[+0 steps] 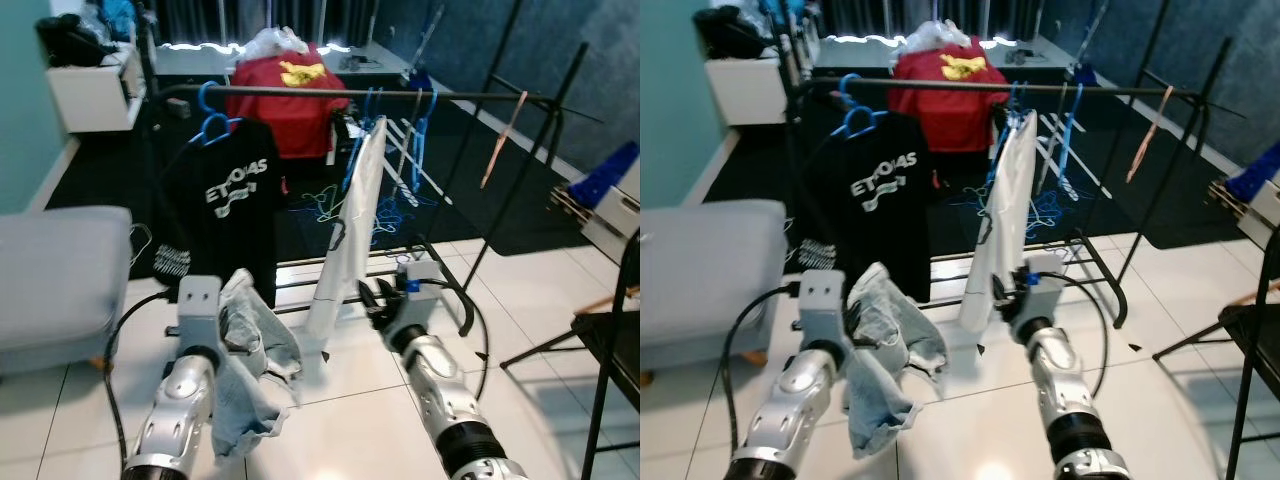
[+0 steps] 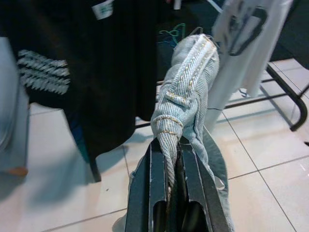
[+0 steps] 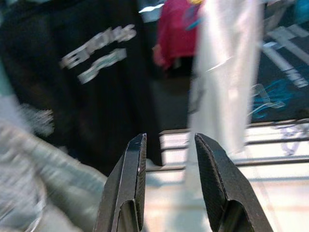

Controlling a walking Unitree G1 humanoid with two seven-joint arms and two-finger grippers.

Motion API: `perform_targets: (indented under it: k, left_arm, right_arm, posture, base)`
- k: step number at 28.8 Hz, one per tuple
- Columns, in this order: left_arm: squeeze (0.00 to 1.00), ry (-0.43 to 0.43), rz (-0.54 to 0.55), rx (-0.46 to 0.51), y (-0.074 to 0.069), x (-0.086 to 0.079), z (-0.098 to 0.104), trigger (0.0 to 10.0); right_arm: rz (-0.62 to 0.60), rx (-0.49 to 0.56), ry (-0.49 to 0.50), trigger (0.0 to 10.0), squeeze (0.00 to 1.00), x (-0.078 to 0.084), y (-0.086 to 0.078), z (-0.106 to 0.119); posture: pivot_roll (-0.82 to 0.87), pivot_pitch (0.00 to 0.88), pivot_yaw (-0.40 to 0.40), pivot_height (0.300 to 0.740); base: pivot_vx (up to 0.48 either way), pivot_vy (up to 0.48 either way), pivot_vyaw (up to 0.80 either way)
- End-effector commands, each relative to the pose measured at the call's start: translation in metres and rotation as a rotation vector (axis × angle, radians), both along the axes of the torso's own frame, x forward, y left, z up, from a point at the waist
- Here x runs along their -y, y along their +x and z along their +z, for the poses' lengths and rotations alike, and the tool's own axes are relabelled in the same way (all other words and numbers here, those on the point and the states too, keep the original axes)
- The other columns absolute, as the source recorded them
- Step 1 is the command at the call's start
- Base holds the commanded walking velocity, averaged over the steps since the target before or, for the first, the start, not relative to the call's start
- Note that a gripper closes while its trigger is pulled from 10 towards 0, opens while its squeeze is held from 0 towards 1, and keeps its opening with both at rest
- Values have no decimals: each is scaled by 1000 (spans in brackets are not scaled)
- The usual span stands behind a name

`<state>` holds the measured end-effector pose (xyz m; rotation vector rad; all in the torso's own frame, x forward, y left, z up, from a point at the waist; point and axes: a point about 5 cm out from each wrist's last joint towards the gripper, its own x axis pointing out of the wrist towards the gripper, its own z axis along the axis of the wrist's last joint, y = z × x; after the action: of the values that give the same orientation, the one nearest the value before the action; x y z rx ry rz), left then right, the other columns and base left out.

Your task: Hang hanger

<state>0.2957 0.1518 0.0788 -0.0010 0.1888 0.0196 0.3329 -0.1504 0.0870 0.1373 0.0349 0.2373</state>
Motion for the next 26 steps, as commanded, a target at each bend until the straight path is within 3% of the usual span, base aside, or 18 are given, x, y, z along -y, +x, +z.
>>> perform_targets:
  k: [1,7,10,14,26]
  left_arm:
    - [0,-1,-14,18,1,4,4,10000]
    - [0,18,-51,-1,-1,11,-1,10000]
    - [0,18,-54,0,-1,12,-1,10000]
    - [0,17,-54,1,0,12,0,10000]
    - [0,17,-45,4,1,9,1,10000]
  right_arm:
    - [-27,22,14,10000,0,6,3,7]
    - [-18,118,-19,10000,0,13,15,39]
    - [-4,140,-28,10000,0,12,17,46]
    - [62,220,-50,10000,0,8,24,74]
    - [68,258,-41,10000,0,9,32,95]
  posture:
    - [8,0,-54,740]
    - [2,0,-46,740]
    - [1,0,-46,740]
    - [1,0,-47,740]
    - [7,0,-49,740]
  base:
    - [319,0,0]
    - [322,0,0]
    - [322,0,0]
    - [321,0,0]
    - [322,0,0]
